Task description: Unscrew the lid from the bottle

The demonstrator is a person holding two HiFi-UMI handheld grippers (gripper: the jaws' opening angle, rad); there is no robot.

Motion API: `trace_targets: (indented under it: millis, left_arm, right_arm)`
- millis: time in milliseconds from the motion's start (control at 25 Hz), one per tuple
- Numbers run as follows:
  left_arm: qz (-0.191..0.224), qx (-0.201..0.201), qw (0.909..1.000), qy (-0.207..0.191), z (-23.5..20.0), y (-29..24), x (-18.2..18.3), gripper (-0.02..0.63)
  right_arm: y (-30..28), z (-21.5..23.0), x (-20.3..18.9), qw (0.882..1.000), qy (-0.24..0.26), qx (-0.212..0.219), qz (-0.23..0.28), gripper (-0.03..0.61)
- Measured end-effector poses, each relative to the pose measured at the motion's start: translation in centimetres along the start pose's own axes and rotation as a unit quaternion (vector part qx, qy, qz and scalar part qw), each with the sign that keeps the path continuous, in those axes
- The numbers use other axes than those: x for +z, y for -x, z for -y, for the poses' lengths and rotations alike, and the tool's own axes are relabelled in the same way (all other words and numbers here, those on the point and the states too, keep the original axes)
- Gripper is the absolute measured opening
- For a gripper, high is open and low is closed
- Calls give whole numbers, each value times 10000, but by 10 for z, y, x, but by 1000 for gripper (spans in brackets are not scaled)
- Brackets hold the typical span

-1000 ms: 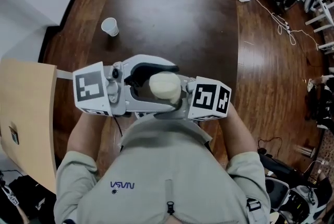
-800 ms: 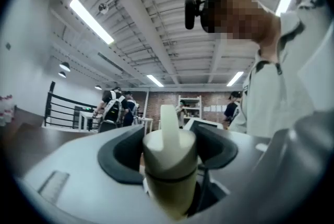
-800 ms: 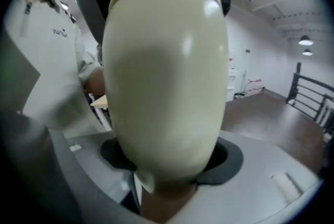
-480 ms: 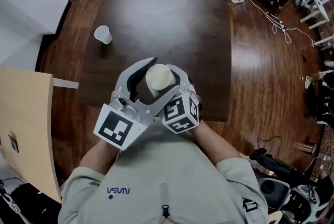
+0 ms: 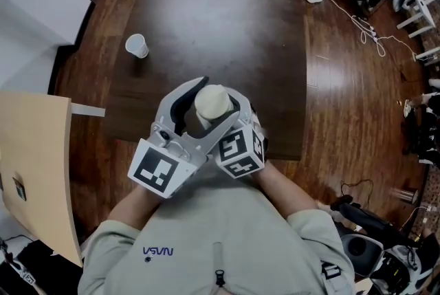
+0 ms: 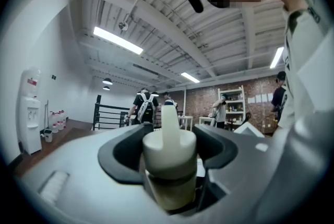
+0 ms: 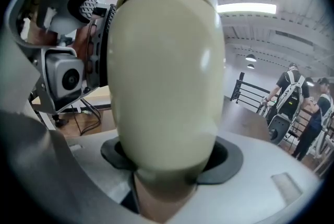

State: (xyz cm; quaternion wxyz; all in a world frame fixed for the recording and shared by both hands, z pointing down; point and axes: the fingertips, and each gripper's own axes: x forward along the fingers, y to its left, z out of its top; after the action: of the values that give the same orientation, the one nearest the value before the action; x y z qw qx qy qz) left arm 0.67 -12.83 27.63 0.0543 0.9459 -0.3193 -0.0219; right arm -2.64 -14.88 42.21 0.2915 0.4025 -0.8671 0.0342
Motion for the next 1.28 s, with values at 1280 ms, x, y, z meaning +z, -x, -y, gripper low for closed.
trace_targets:
  millis: [1280]
  left_arm:
    - [-323, -3824, 9228, 329, 40, 33, 32, 318]
  right_arm:
    - [75, -88, 30, 8699, 773, 4869, 144, 302]
